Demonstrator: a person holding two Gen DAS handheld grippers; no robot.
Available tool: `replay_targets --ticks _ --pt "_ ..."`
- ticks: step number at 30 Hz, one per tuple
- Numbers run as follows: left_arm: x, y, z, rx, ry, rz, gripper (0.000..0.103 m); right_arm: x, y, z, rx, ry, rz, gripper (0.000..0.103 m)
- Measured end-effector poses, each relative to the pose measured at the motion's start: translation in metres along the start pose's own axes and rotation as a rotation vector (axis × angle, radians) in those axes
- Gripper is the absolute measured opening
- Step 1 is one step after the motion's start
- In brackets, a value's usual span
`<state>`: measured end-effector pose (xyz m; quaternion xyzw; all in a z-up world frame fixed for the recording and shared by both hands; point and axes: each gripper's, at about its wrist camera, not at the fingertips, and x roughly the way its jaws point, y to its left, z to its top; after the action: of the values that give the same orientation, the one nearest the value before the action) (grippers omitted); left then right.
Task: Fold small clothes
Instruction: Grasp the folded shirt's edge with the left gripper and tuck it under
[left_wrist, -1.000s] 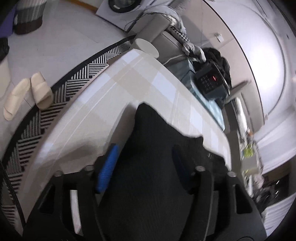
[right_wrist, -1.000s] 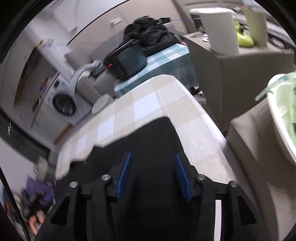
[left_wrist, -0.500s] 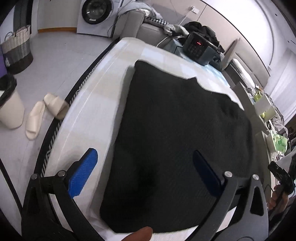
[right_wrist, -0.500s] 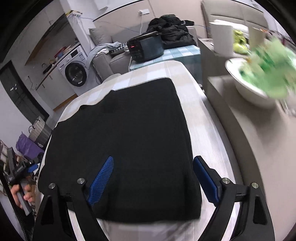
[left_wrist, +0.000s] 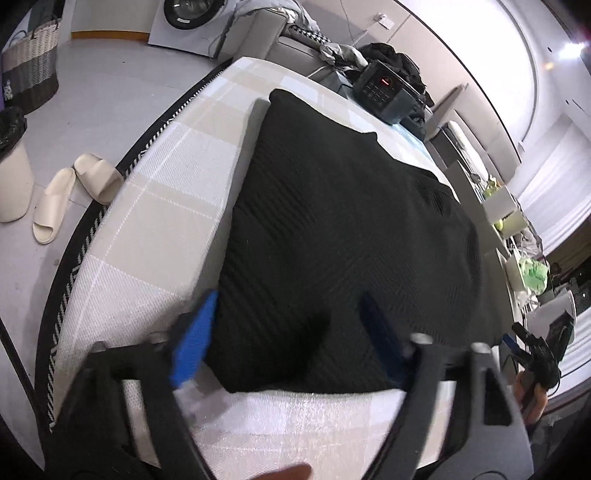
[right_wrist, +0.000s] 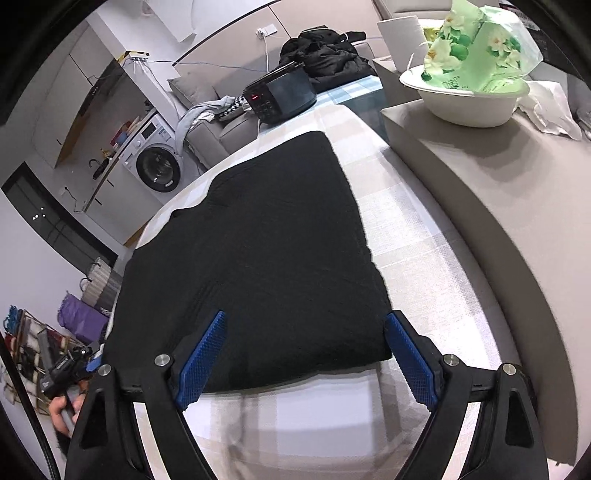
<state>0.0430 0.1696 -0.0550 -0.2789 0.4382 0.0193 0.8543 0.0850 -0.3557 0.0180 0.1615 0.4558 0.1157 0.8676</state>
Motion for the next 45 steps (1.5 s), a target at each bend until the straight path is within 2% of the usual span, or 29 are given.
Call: replay_targets --ticks 1,4,9,13,14,17,22,25,28,33,36,41,43,45 --pt "0.0 0.001 -0.001 0.001 0.003 -0.007 0.055 0.001 0.0 0.0 -0.005 0.004 0.002 0.089" --pt "0.001 0.001 -0.002 0.007 0.009 -0.027 0.048 0.004 0.002 -0.001 -0.027 0.005 -0.007 0.089" --pt "0.006 0.005 0.001 -0.018 -0.009 -0.034 0.048 0.008 0.005 -0.002 -0.036 0.007 -0.025 0.089" --pt "0.011 -0.002 0.006 0.001 -0.022 -0.014 0.047 0.01 0.009 -0.005 -0.065 0.011 -0.06 0.089" --pt "0.012 -0.004 0.006 0.012 -0.028 0.0 0.033 0.011 0.009 -0.006 -0.07 0.011 -0.066 0.089" --pt "0.015 -0.01 0.008 0.036 -0.036 0.004 0.016 0.014 0.011 -0.007 -0.085 0.015 -0.086 0.089" --pt "0.003 -0.003 0.013 0.036 -0.069 -0.021 0.012 0.011 0.01 -0.008 -0.081 0.017 -0.081 0.089" --pt "0.005 0.012 0.016 -0.004 -0.052 0.006 0.012 0.01 0.009 -0.009 -0.086 0.029 -0.071 0.089" --pt "0.007 0.02 0.016 -0.04 -0.044 -0.026 0.012 0.008 0.009 -0.01 -0.085 0.024 -0.055 0.089" --pt "0.009 0.013 0.015 -0.013 -0.056 -0.001 0.012 0.008 0.0 -0.006 -0.049 0.01 0.003 0.089" --pt "0.012 0.012 0.015 -0.012 -0.05 0.008 0.013 0.009 0.001 -0.003 -0.045 0.002 -0.005 0.089" --pt "0.016 0.014 0.014 -0.021 -0.044 0.004 0.013 0.026 0.004 0.008 -0.085 0.017 -0.068 0.089" --pt "0.016 0.014 0.014 -0.021 -0.047 0.005 0.013 0.032 0.005 0.01 -0.086 0.02 -0.059 0.085" --pt "0.017 0.014 0.013 -0.025 -0.048 0.005 0.013 0.033 0.01 0.01 -0.104 0.015 -0.073 0.054"
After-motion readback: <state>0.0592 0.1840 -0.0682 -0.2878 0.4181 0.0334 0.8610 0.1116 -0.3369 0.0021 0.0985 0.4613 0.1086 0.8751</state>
